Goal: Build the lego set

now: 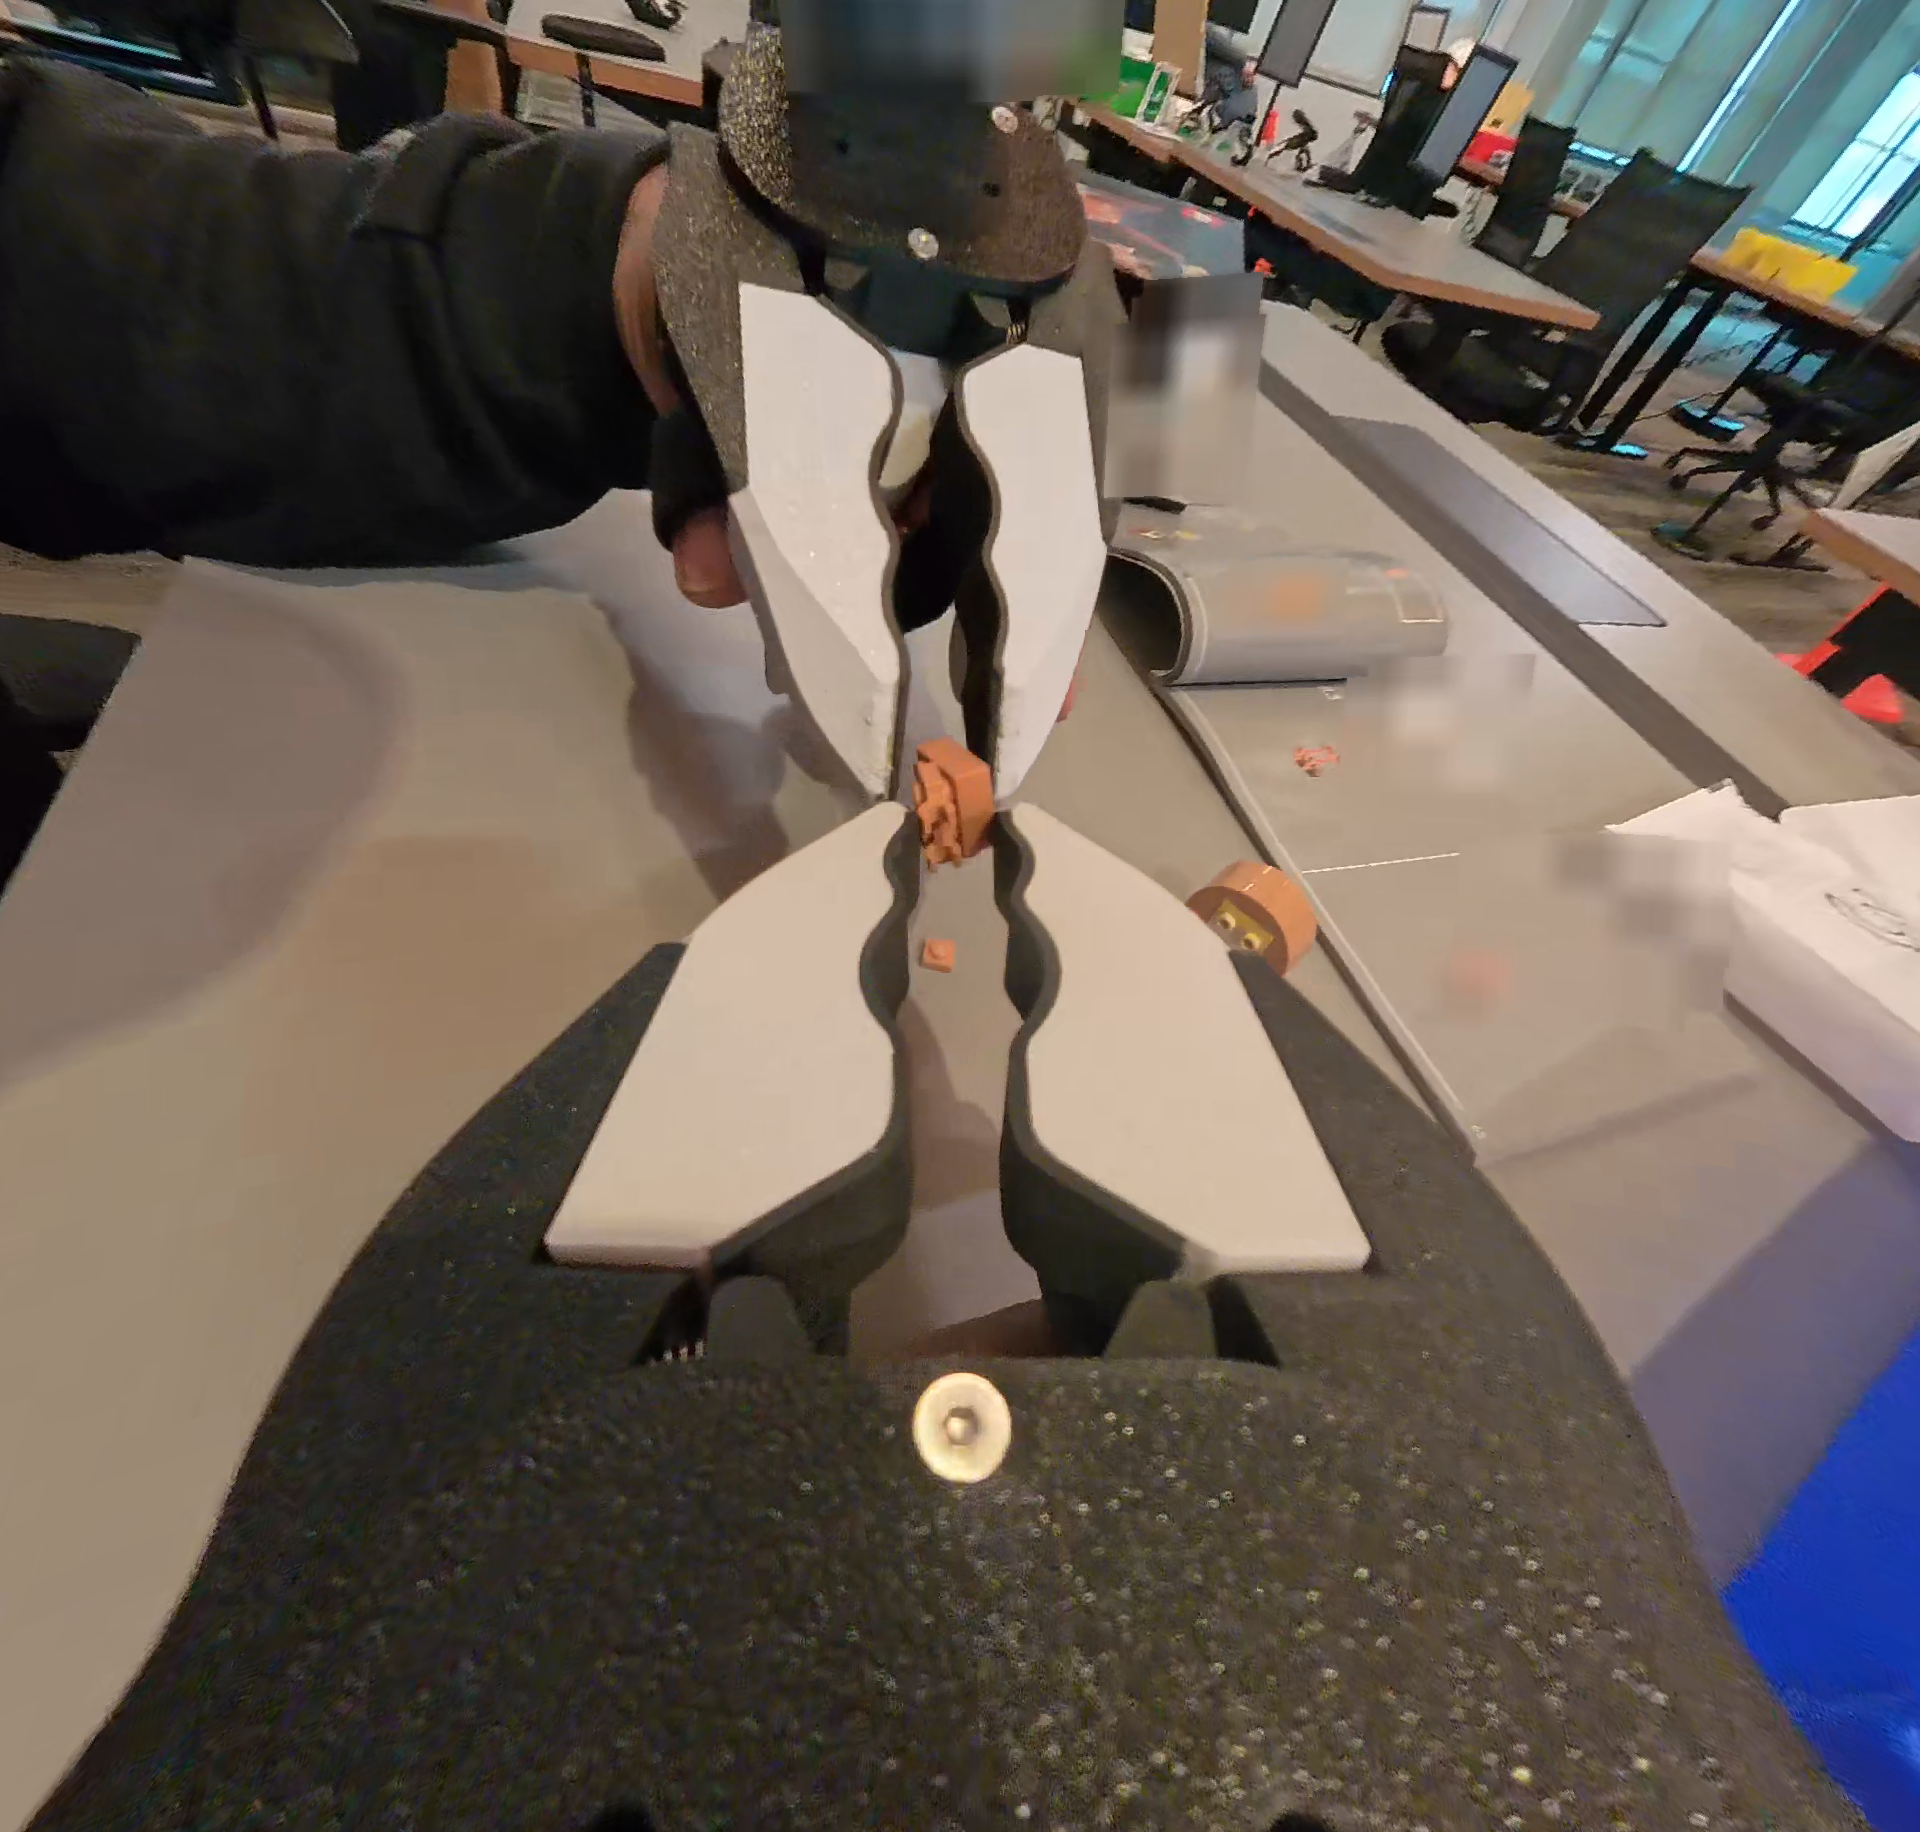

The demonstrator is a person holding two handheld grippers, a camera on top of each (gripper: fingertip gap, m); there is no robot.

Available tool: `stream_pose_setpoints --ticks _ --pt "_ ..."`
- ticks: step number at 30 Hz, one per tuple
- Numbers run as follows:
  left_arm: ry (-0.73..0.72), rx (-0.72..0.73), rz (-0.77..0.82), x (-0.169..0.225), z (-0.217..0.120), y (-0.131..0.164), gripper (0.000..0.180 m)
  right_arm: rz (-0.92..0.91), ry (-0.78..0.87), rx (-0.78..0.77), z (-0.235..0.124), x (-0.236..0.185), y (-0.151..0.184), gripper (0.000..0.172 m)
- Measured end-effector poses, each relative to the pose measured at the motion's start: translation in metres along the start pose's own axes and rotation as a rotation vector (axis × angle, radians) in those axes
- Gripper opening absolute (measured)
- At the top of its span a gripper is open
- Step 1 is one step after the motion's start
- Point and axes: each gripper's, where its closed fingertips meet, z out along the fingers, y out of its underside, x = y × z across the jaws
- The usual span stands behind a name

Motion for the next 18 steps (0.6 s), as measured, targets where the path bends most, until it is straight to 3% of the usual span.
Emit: stream_pose_setpoints --ticks 18 --pt "0.09 -0.03 0.022 0.012 0.001 0.008 0.011 -0.184 0.001 -0.054 0.001 -0.015 0.004 0.012"
